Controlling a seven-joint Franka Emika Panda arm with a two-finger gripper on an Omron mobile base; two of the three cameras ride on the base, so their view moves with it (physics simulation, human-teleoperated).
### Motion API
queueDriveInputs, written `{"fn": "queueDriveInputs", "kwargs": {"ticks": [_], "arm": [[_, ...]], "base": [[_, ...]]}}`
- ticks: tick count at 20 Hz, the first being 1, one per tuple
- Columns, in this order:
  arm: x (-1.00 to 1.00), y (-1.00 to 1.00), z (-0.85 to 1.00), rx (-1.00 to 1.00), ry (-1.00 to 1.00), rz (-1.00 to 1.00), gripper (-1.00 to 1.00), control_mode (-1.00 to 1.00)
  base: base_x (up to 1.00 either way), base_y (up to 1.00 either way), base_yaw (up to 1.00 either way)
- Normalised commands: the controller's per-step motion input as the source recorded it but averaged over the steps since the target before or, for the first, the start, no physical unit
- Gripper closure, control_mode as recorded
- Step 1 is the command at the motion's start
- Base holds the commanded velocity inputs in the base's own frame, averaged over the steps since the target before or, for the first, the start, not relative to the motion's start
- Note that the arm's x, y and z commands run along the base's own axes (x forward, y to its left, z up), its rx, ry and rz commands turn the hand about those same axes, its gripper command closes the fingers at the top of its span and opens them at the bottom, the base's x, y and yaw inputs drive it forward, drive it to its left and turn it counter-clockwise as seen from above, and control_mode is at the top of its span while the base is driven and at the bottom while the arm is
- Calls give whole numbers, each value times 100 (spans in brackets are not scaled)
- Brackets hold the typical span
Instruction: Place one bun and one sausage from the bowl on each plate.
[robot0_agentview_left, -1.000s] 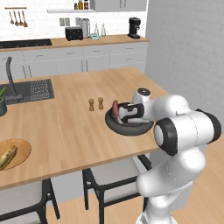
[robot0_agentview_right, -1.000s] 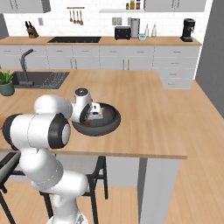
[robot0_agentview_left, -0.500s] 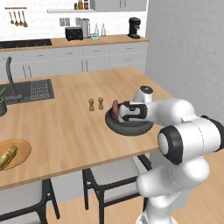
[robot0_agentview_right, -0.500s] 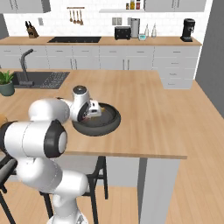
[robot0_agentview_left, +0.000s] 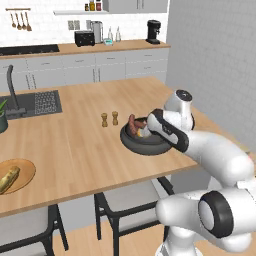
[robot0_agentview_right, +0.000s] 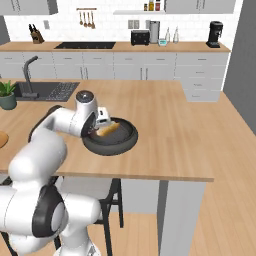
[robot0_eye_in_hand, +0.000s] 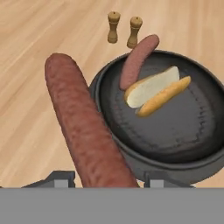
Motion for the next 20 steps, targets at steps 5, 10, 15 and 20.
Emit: {"fn": "queueDriveInputs", "kwargs": {"ticks": [5, 10, 15, 20], "arm": [[-91, -4, 22, 0, -3, 1, 100, -100], [-96, -4, 8, 0, -7, 0, 100, -100], [0, 0, 0, 0, 0, 0, 100, 100], [0, 0, 0, 0, 0, 0, 100, 100]], "base": [[0, 0, 0], [0, 0, 0], [-93, 27, 3], [-42, 96, 14]]}}
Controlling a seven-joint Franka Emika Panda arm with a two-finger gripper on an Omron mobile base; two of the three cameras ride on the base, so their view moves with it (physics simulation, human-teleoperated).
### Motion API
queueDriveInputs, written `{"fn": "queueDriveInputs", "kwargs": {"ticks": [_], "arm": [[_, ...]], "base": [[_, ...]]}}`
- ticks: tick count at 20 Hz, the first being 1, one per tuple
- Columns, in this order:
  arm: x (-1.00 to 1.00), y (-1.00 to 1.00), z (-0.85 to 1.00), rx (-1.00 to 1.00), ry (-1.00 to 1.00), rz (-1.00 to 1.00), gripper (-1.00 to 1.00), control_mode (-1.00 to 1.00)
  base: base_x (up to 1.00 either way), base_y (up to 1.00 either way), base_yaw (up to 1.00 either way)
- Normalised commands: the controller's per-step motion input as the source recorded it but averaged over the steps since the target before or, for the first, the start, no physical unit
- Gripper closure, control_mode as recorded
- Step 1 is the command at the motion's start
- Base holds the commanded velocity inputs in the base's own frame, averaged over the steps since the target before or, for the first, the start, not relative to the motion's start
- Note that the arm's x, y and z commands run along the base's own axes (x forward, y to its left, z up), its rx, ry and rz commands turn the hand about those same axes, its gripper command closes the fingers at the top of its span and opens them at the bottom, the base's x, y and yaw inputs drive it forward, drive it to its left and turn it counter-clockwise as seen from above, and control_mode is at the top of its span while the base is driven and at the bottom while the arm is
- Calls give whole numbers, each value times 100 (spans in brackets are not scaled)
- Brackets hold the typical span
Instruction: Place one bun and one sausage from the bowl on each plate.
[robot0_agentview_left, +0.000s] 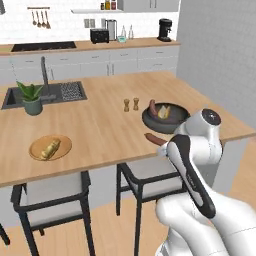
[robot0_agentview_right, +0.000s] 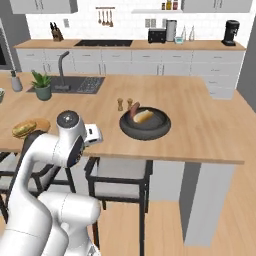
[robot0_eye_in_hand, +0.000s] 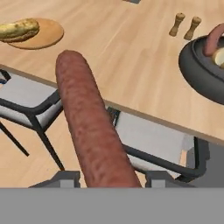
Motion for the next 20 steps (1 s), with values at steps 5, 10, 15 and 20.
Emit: {"fn": "queueDriveInputs", "kwargs": {"ticks": [5, 10, 15, 20], "arm": [[0, 0, 0, 0, 0, 0, 100, 100], [0, 0, 0, 0, 0, 0, 100, 100], [0, 0, 0, 0, 0, 0, 100, 100], [33, 2, -8, 0, 0, -1, 100, -100]], "base": [[-2, 100, 14], [30, 100, 5], [87, 91, 0], [59, 18, -2]]}}
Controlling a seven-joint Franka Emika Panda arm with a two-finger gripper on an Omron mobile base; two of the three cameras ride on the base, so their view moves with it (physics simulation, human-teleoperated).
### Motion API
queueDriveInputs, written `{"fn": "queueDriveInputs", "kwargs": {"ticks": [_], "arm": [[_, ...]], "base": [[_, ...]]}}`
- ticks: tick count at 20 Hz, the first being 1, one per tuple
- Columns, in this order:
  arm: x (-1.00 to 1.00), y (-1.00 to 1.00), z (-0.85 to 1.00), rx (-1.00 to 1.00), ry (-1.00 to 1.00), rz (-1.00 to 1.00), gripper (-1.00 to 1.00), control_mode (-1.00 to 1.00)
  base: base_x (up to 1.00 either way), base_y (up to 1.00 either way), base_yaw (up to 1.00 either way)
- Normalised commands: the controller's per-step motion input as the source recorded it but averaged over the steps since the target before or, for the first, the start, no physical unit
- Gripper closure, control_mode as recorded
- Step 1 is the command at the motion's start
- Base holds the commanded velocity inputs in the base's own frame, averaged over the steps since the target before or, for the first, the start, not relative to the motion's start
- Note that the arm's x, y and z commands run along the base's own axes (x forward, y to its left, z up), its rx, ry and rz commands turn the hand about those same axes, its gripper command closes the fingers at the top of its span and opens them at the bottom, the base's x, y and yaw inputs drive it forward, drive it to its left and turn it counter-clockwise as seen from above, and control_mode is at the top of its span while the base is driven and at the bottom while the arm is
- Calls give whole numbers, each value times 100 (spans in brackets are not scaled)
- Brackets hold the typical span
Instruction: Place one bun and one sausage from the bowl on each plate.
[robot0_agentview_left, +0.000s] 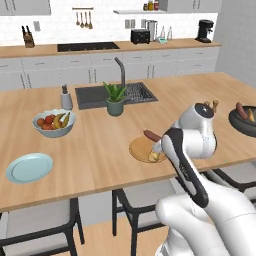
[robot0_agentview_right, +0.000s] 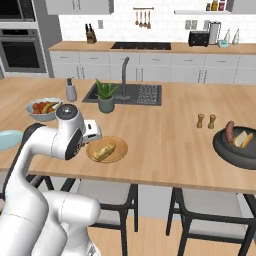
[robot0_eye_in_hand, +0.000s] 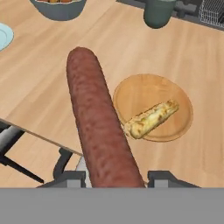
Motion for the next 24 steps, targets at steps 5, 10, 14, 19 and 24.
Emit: {"fn": "queueDriveInputs", "kwargs": {"ticks": [5, 10, 14, 19, 24], "arm": [[56, -4, -21, 0, 7, -8, 100, -100], [2, 9, -10, 5, 4, -44, 100, -100], [6, 23, -24, 13, 3, -56, 100, -100], [15, 12, -23, 21, 9, -46, 100, -100], [39, 20, -7, 25, 18, -25, 100, -100]], "base": [[0, 0, 0], [0, 0, 0], [0, 0, 0], [0, 0, 0], [0, 0, 0]]}}
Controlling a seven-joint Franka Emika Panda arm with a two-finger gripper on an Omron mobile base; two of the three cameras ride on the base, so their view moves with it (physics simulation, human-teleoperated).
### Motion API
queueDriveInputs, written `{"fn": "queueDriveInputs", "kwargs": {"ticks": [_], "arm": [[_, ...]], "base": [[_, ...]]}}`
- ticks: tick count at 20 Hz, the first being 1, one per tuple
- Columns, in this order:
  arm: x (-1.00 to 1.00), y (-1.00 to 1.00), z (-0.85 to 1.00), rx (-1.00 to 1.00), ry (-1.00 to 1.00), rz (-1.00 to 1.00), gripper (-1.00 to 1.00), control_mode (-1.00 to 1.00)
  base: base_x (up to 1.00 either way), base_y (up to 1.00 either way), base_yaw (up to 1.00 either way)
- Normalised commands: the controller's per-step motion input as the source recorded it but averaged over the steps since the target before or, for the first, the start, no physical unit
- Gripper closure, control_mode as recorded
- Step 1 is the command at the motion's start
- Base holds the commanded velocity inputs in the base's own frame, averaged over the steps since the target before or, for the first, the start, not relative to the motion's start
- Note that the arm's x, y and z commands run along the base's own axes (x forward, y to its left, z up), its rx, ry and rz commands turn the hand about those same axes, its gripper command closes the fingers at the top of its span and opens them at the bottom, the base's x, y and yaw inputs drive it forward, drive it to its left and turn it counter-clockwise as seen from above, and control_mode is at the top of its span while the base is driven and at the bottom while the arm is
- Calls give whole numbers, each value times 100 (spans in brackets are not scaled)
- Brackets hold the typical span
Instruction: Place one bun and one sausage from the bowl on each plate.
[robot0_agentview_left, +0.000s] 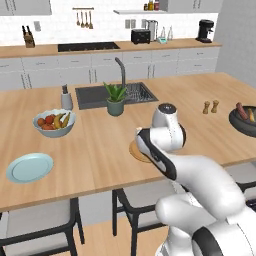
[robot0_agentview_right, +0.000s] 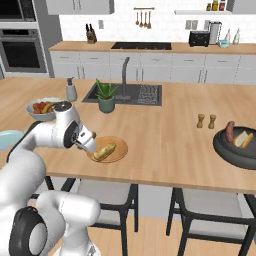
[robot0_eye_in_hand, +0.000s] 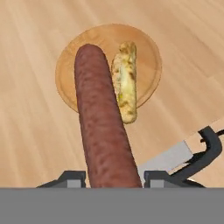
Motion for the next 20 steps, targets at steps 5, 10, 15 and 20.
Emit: {"fn": "queueDriveInputs", "kwargs": {"ticks": [5, 10, 15, 20], "arm": [[65, 30, -12, 17, 19, -24, 100, -100], [39, 23, -18, 8, 11, -32, 100, -100], [28, -2, -40, 0, 5, -31, 100, -100], [21, -3, -31, 0, 6, -24, 100, -100]], "base": [[0, 0, 0], [0, 0, 0], [0, 0, 0], [0, 0, 0]]}}
